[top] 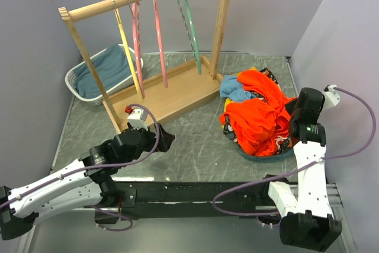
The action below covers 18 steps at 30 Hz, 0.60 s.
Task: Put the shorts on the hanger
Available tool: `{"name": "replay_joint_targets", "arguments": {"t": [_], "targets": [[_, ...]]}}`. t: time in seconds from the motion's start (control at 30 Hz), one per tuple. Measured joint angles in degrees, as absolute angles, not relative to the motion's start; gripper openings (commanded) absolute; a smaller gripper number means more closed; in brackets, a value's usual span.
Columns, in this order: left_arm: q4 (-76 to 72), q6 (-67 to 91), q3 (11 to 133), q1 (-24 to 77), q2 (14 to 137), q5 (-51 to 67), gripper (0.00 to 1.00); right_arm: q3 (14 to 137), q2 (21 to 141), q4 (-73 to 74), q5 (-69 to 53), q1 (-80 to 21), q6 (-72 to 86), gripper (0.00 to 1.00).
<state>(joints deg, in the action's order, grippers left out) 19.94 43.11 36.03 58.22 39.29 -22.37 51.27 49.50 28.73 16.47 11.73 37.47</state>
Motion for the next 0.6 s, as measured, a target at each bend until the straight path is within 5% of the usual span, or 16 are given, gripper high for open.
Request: {"name": "replay_joint_targets", "arguments": {"t": [0.07,0.1,0.13,0.2,0.3,0.6], "targets": [[19.94,43.09,36.03,58.22,39.86,-22.35,0.96,52.71,48.56,28.73,15.84,11.16,37.26,0.04],[19.94,43.05,36.03,58.22,40.1,-22.35,0.96,53.12,48.16,28.73,15.59,10.72,37.17,0.35],[19.94,42.92,36.03,58.22,40.38,-22.35,0.96,53.28,47.97,28.73,15.51,10.31,37.17,0.49],[19.94,42.85,36.07,58.22,40.77,-22.33,0.96,53.1,47.92,28.75,15.44,9.87,37.52,0.74],[19.97,42.72,36.62,58.22,41.52,-22.33,0.97,51.46,48.86,28.8,15.7,9.63,38.09,0.95],[19.73,42.65,36.88,58.22,41.3,-22.41,0.97,46.35,53.98,29.34,16.97,10.59,41.34,0.95]]}}
